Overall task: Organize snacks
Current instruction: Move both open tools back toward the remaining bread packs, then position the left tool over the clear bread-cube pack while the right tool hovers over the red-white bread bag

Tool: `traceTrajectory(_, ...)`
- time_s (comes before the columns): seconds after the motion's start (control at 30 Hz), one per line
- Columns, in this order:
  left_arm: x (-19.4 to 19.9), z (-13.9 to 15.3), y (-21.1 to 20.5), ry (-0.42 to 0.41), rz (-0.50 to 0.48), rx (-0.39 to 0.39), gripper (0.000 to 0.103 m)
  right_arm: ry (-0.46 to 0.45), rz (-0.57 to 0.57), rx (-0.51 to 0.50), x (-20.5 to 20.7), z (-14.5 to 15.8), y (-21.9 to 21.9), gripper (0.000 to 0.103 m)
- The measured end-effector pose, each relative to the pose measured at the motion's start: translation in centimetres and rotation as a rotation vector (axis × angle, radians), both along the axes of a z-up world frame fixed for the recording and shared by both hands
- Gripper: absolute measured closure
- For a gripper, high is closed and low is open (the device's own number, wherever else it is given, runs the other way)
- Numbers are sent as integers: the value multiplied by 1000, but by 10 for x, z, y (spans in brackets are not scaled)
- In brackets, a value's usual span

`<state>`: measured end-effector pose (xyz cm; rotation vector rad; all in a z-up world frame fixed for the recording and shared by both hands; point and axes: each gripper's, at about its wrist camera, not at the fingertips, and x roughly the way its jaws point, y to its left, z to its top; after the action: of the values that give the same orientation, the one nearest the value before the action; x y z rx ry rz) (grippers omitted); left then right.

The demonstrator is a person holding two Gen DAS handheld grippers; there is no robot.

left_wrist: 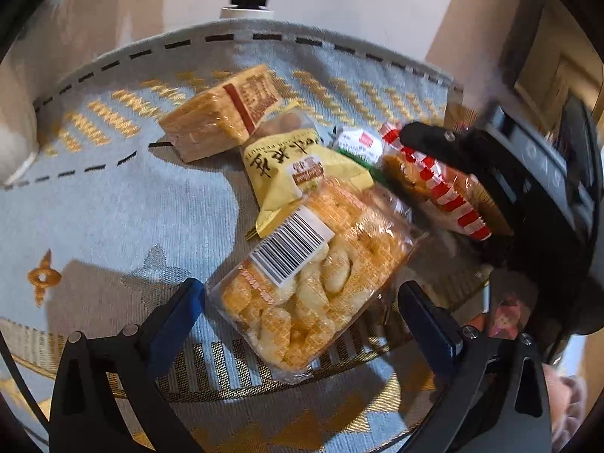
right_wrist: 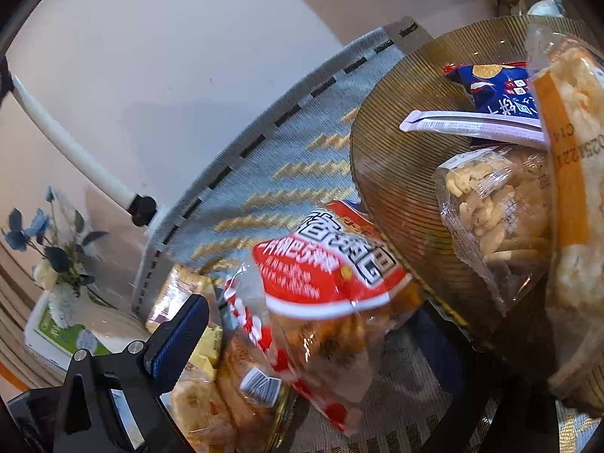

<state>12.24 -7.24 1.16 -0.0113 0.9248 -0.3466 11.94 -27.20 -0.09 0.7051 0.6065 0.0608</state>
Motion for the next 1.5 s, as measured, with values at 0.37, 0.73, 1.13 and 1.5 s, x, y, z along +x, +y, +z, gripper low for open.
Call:
traceTrajectory(0.37, 1, -1, -9, -6, 8, 66, 1, -6, -9, -6, 1, 3, 0, 0)
traceTrajectory(0.73, -2, -1, -5, -8, 8, 71, 1, -5, -10, -7, -1, 5, -2, 0)
traceTrajectory(1.13, -2, -1, -6, -9, 9, 72, 1, -5, -10, -8, -1, 4, -1, 0)
traceTrajectory(1.5, -3, -1, -6, -10, 9, 71, 1, -5, -11, -8, 0, 4, 0, 0)
